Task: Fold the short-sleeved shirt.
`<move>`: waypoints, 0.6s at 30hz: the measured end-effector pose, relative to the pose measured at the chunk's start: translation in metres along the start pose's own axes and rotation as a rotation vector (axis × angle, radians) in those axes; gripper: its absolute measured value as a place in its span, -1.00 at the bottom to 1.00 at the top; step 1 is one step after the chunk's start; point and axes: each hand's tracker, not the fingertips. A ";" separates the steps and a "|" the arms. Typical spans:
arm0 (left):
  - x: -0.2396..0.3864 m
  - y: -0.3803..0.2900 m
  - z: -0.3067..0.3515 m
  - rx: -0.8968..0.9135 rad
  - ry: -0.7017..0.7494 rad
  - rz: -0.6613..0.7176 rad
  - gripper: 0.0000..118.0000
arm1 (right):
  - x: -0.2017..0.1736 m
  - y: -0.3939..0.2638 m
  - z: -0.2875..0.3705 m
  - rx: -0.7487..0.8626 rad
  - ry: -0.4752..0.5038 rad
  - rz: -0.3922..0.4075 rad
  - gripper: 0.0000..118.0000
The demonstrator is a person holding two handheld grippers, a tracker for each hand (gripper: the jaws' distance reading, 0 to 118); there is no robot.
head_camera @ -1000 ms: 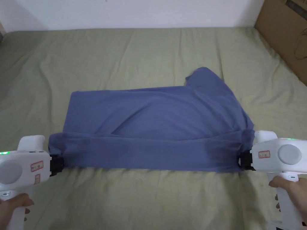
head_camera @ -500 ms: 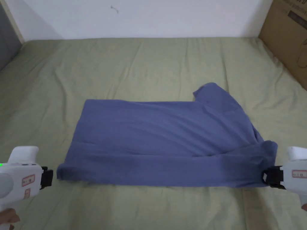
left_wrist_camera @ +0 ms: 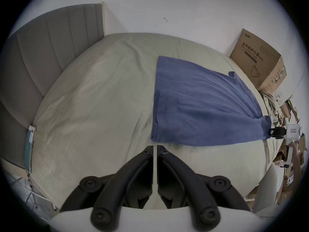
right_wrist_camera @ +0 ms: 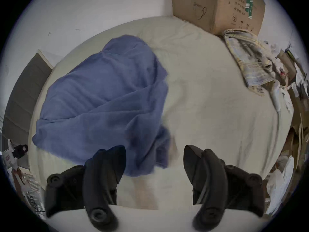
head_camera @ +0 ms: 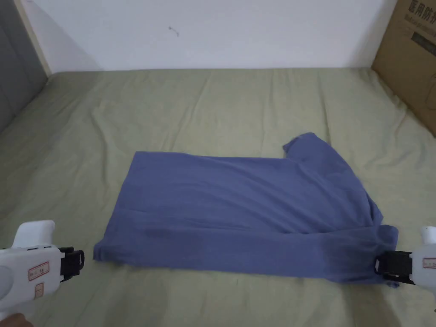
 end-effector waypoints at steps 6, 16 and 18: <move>0.026 0.024 0.012 0.053 -0.023 -0.023 -0.94 | -0.021 0.034 0.043 0.163 0.003 0.103 0.30; 0.057 0.027 -0.022 0.036 -0.059 -0.033 -1.00 | -0.066 0.051 0.004 0.150 0.134 0.077 -0.99; 0.057 0.030 -0.029 0.027 -0.056 -0.025 -1.00 | -0.069 0.057 -0.010 0.139 0.133 0.085 -0.99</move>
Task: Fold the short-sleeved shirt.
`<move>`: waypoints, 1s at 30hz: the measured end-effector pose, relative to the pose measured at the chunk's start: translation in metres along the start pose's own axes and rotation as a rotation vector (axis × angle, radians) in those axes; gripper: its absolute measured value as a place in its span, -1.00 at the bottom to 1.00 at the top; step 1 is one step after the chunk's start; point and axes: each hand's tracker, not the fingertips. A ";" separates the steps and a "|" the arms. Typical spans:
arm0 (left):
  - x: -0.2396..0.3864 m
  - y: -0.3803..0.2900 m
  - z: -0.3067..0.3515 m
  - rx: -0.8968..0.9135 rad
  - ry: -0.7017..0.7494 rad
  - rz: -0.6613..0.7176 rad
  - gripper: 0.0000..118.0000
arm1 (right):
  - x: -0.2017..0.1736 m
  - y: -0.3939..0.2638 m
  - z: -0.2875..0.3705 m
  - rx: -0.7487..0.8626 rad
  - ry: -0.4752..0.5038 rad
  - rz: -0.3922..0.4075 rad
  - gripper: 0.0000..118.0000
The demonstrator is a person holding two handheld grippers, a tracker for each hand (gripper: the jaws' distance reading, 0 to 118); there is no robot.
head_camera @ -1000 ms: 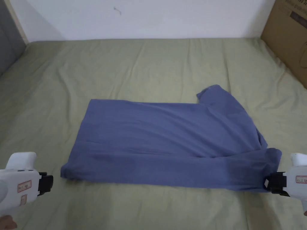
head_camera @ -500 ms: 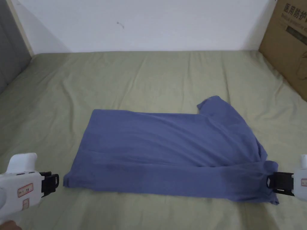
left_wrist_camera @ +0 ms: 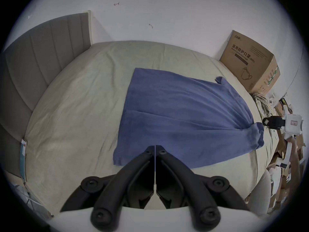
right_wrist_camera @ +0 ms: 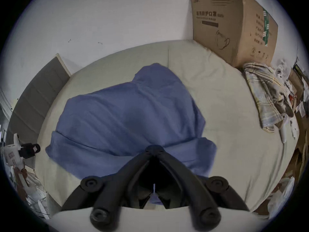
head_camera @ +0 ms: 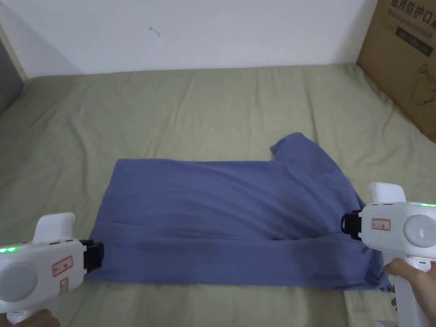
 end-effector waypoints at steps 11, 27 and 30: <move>0.004 0.064 -0.055 0.004 0.022 -0.018 -1.00 | 0.020 0.137 -0.089 -0.024 -0.007 0.075 0.51; -0.003 0.079 -0.116 -0.082 0.049 -0.038 -1.00 | 0.048 0.169 -0.214 -0.142 -0.083 0.039 -0.66; -0.006 0.082 -0.117 -0.083 0.049 -0.032 -1.00 | 0.044 0.175 -0.204 -0.102 -0.075 0.057 -0.97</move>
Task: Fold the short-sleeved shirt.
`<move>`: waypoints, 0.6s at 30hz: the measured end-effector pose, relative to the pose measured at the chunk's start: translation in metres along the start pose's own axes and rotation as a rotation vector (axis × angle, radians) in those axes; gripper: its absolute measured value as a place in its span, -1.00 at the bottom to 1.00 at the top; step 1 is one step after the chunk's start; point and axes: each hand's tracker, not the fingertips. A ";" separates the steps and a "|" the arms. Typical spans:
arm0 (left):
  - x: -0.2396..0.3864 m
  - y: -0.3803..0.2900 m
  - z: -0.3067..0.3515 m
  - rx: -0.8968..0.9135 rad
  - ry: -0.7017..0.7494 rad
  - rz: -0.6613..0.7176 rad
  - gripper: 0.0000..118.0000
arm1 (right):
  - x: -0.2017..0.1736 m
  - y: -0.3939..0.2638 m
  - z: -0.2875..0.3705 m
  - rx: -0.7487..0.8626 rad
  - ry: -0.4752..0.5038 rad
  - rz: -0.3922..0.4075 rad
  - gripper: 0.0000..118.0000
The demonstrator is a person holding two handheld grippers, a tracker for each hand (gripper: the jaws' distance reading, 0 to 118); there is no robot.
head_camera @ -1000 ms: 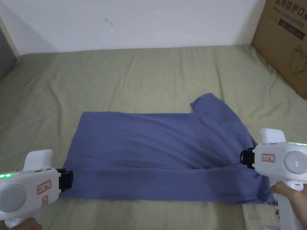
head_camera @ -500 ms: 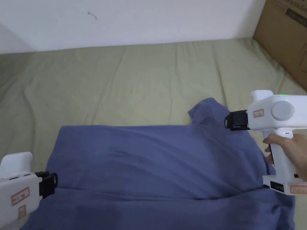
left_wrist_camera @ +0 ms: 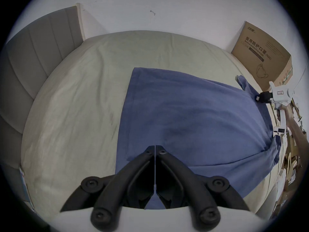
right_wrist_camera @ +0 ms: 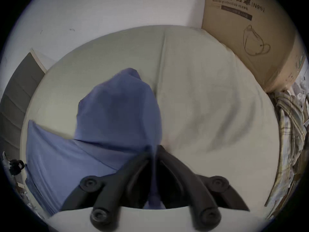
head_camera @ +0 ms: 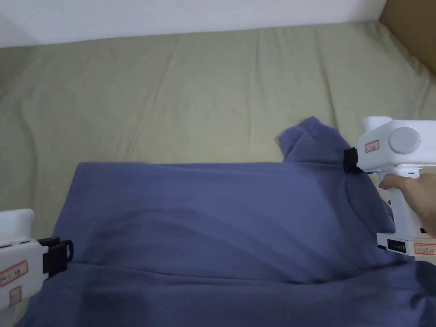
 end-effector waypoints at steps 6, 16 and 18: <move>-0.012 0.026 -0.006 0.024 -0.028 0.042 -0.99 | -0.010 0.009 0.008 -0.002 -0.002 0.050 -0.97; -0.022 0.126 -0.083 0.017 -0.029 0.110 0.87 | 0.003 0.007 0.013 0.004 0.014 0.026 -0.97; -0.021 0.138 -0.104 0.000 -0.008 0.115 0.87 | 0.002 0.006 0.012 0.004 0.019 0.025 -0.97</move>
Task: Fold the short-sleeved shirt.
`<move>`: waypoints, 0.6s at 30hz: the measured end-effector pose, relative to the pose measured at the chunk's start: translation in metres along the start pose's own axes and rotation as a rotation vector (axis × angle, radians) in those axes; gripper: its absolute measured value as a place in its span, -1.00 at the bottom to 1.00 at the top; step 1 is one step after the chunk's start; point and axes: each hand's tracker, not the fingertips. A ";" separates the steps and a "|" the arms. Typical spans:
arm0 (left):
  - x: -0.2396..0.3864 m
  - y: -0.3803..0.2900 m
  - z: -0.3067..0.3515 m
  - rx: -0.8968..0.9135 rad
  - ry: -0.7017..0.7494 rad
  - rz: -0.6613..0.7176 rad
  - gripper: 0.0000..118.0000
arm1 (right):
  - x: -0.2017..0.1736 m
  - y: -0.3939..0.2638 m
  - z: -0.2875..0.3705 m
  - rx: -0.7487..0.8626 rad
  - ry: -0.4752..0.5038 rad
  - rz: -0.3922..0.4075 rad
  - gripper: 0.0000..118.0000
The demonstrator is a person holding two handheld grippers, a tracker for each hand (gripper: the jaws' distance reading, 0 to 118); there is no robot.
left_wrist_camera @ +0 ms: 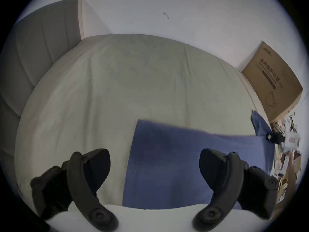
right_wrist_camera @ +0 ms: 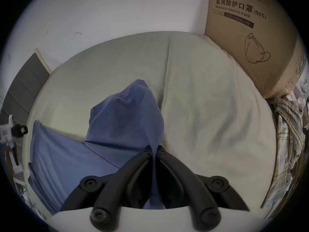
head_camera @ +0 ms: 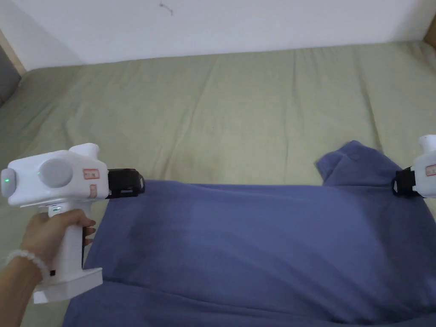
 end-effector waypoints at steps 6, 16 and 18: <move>0.000 0.011 -0.049 -0.132 0.032 0.000 0.36 | -0.004 -0.004 -0.004 -0.007 -0.003 0.023 -0.97; 0.001 0.014 0.007 -0.100 -0.035 -0.001 -0.97 | -0.008 -0.003 0.028 0.013 0.013 -0.002 -0.97; 0.005 0.012 0.029 -0.078 -0.025 -0.062 -0.97 | -0.009 -0.002 0.046 0.029 0.014 0.001 -0.97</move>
